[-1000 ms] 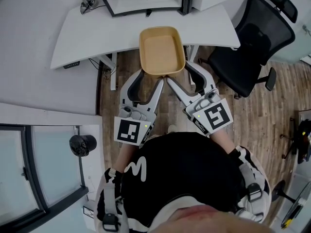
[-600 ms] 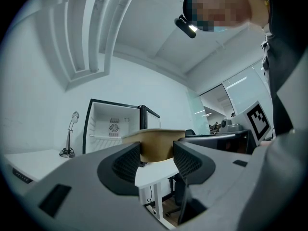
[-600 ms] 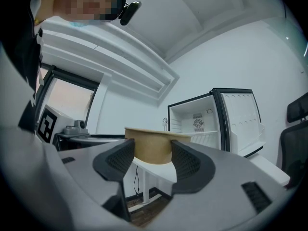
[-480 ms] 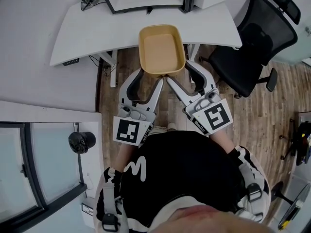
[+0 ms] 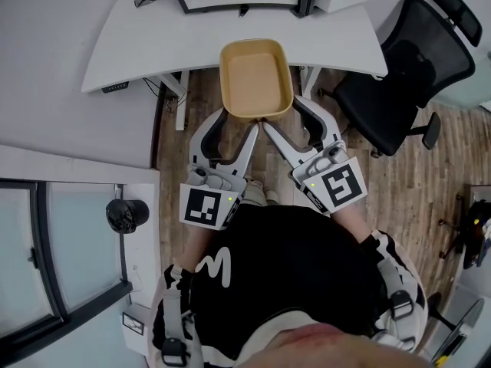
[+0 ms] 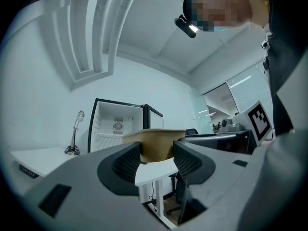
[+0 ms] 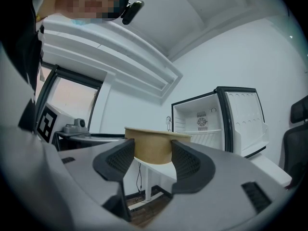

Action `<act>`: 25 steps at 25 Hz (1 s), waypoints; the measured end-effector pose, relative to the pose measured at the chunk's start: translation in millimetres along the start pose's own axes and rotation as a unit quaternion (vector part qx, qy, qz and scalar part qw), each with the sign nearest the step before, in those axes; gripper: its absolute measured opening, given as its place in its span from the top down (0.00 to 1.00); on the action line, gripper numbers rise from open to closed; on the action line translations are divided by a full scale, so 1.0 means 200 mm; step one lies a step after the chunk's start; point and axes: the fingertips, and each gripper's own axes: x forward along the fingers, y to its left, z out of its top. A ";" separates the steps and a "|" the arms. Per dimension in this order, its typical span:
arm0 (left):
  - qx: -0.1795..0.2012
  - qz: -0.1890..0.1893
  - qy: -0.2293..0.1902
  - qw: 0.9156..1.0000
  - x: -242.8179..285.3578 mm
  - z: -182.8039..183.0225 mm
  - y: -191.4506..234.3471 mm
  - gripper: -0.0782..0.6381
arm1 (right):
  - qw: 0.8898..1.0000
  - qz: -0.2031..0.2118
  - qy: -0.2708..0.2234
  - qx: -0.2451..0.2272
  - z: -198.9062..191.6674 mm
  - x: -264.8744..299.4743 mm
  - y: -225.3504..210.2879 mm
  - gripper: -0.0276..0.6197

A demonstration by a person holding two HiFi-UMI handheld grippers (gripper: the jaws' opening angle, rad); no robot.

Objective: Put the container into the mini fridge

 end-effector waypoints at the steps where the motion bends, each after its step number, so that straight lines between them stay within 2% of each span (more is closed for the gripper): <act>1: -0.001 0.001 -0.001 1.000 0.00 0.01 0.00 0.59 | 1.000 0.001 0.002 0.000 0.00 0.00 0.01 0.57; 8: 0.002 -0.008 -0.012 1.000 0.01 0.02 0.02 0.59 | 1.000 0.000 -0.023 0.004 0.03 0.02 0.00 0.57; 13: -0.002 -0.017 -0.020 1.000 0.06 0.02 0.03 0.59 | 1.000 -0.016 -0.001 0.003 0.01 0.04 -0.06 0.57; 17: 0.000 -0.023 -0.021 1.000 0.12 0.01 0.06 0.59 | 0.999 -0.007 -0.030 0.008 0.04 0.09 -0.09 0.57; 22: -0.002 -0.024 -0.022 0.999 0.18 0.00 0.11 0.59 | 1.000 -0.012 -0.018 0.004 0.01 0.15 -0.15 0.57; 25: 0.000 -0.027 -0.021 0.999 0.23 0.00 0.14 0.59 | 1.000 -0.014 -0.028 0.004 0.03 0.19 -0.18 0.57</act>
